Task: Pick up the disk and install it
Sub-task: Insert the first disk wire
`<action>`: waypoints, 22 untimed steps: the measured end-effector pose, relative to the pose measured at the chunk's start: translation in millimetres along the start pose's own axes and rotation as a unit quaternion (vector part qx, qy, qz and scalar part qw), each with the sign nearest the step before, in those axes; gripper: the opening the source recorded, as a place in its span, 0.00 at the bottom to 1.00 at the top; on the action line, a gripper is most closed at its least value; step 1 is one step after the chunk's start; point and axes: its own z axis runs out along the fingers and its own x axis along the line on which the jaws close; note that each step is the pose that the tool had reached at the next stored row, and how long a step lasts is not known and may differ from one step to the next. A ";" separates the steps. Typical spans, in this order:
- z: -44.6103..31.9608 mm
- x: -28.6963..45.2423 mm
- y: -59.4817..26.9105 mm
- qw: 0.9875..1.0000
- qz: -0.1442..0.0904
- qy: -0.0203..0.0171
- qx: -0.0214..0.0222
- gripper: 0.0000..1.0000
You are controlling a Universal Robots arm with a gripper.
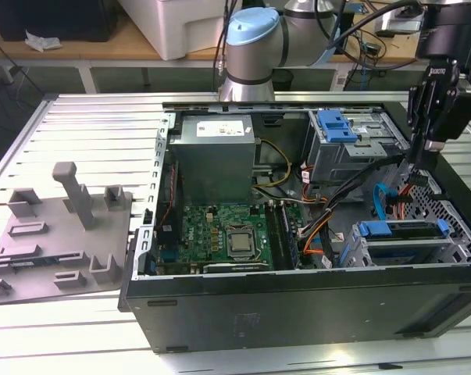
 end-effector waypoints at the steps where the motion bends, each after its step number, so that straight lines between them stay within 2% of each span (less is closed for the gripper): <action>1: -0.3 -2.2 -0.3 1.000 0.001 0.002 0.000 0.35; 4: -0.8 -6.8 -0.1 1.000 0.006 0.006 -0.003 0.35; 6: -0.5 -8.7 0.3 1.000 0.009 0.007 -0.005 0.35; 8: 1.3 -15.0 1.5 1.000 0.015 0.011 -0.009 0.35; 12: 2.3 -24.8 2.0 1.000 0.018 0.013 -0.012 0.35; 15: 4.7 -32.7 -2.8 1.000 0.020 0.015 -0.015 0.35; 16: 5.5 -36.9 -6.2 0.999 0.020 0.019 -0.016 0.35; 18: 5.8 -38.9 -8.1 0.999 0.019 0.025 -0.018 0.35; 19: 6.7 -39.6 -8.6 0.999 0.018 0.031 -0.020 0.35; 22: 7.8 -40.4 -9.4 0.999 0.016 0.035 -0.023 0.35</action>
